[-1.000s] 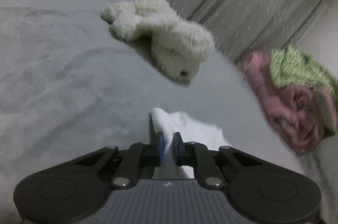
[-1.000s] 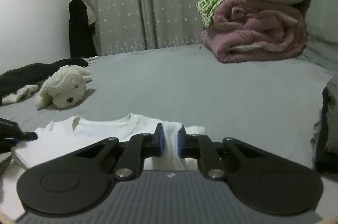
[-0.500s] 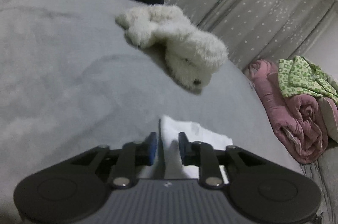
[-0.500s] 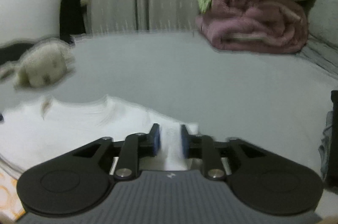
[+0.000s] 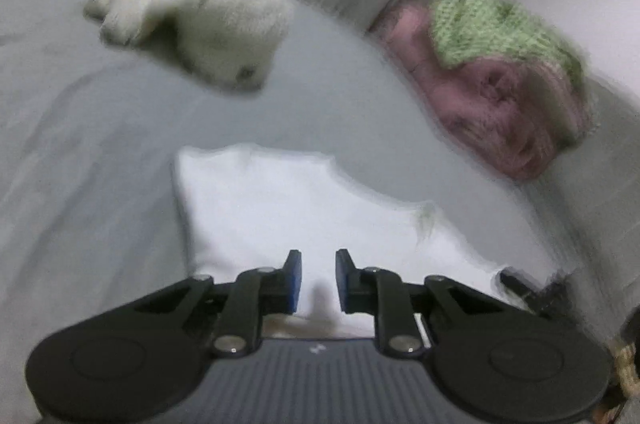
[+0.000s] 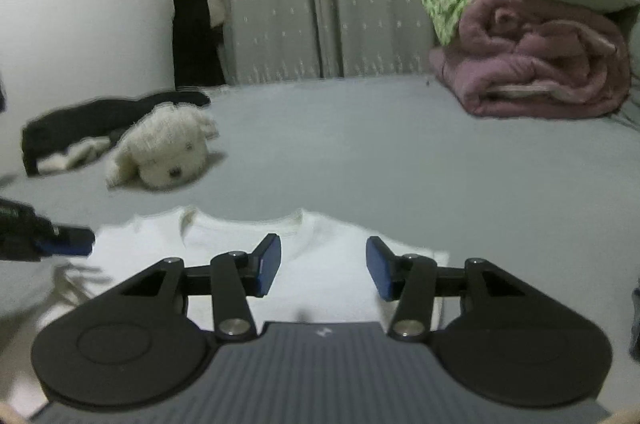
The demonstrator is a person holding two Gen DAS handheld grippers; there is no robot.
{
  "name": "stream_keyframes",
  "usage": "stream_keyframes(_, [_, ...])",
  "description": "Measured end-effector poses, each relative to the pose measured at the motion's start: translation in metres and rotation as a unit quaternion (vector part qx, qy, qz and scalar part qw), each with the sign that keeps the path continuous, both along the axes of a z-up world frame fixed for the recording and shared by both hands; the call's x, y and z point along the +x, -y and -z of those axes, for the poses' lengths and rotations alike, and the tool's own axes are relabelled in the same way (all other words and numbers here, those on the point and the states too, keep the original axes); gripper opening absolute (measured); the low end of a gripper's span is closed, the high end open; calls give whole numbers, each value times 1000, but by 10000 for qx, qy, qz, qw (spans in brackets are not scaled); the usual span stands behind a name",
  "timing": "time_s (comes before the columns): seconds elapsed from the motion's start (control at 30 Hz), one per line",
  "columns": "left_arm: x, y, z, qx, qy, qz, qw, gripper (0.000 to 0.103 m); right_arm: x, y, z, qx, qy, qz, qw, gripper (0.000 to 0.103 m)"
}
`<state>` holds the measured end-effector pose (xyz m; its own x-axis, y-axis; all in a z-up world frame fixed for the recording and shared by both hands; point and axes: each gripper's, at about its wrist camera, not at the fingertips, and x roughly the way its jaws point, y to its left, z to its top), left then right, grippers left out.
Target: Fold clothes
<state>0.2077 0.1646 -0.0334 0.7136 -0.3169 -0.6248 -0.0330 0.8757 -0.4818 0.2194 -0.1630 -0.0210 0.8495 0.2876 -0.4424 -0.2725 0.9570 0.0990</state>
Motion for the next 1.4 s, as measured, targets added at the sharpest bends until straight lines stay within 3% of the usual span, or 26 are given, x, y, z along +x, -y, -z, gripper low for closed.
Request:
stream_keyframes(0.03, [2,0,6,196,-172,-71,9996,3,4,0,4,-111,-100,58,9999,52])
stream_keyframes(0.07, [1,-3,10,291,-205,-123,9993,3,7,1,9,-240,-207,123,9994,52])
stream_keyframes(0.13, [-3,-9,12,137,-202,-97,9997,3,17,1,24,-691,-495,373,9957,52])
stream_keyframes(0.17, [-4,-11,10,151,-220,-73,9996,3,19,2,31,-882,-538,470,9935,59])
stream_keyframes(0.27, [-9,-15,4,183,-248,-71,9995,3,19,10,27,-666,-538,532,9949,61])
stream_keyframes(0.5, [-13,-15,-6,33,107,61,9999,4,8,11,14,-371,-296,378,9982,61])
stream_keyframes(0.57, [-4,-8,2,331,-265,51,9991,3,8,9,17,-412,-336,337,9980,62])
stream_keyframes(0.63, [0,-2,5,589,-339,52,9977,3,13,8,28,-738,-560,524,9943,62])
stream_keyframes(0.67, [-1,1,1,687,-339,44,9971,3,15,11,31,-712,-623,554,9940,66])
stream_keyframes(0.77, [-3,7,-9,920,-191,22,9956,3,15,25,27,-292,-720,639,9949,67])
stream_keyframes(0.83, [-6,9,-16,973,4,-10,9953,11,11,29,21,-208,-603,746,9952,67])
stream_keyframes(0.9, [-5,10,-16,905,112,-44,9958,35,7,33,16,-259,-459,887,9947,67])
stream_keyframes(1.03, [4,15,-9,716,-10,-92,9974,36,5,44,11,-148,-424,1085,9931,68])
stream_keyframes(1.2, [6,33,-9,779,35,29,9970,36,-2,50,0,340,-265,1030,9937,71])
stream_keyframes(1.4, [11,43,-1,1065,104,-217,9940,36,0,49,1,343,-195,939,9948,71])
